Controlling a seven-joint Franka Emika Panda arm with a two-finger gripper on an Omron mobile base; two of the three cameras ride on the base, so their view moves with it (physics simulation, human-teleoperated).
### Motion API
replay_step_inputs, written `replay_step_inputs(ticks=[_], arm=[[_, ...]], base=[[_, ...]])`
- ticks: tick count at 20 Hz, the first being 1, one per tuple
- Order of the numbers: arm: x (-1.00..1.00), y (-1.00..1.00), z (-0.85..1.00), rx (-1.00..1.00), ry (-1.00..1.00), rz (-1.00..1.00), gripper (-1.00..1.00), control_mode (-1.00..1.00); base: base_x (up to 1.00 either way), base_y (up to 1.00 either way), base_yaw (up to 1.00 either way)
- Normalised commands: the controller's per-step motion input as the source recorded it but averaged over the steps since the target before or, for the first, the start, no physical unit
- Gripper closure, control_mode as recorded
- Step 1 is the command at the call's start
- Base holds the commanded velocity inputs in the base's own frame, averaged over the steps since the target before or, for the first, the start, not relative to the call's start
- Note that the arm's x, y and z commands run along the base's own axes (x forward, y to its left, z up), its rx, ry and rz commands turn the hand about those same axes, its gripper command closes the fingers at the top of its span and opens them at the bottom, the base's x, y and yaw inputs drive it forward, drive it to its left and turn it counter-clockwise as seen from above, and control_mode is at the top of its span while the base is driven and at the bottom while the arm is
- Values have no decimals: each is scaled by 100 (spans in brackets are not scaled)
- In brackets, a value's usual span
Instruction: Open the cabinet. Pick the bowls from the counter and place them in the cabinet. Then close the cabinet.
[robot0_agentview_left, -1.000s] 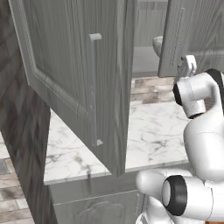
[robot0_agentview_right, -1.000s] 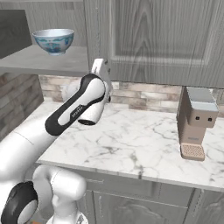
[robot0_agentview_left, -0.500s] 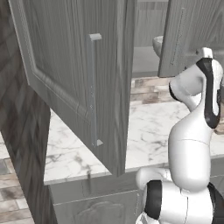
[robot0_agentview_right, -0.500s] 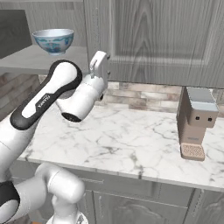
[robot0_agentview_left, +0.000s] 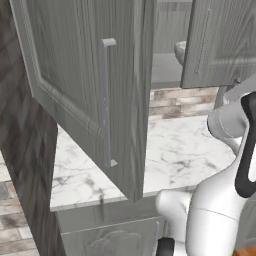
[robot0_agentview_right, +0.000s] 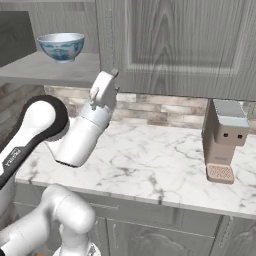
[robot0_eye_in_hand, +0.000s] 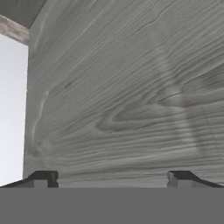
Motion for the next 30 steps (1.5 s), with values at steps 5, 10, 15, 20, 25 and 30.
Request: replay_step_inputs(ticks=[5,10,15,20,25,30], arm=[[-85,-32,24,5,4,0,-100,-100],[-85,-15,50,2,11,0,-100,-100],[-94,-1,55,0,15,0,-100,-100],[-88,0,35,-4,27,0,-100,-100],[-67,-3,2,-4,37,4,-100,-100],[-57,0,0,-2,35,9,-100,-100]], base=[[0,0,0],[0,0,0],[0,0,0],[0,0,0],[0,0,0],[0,0,0]])
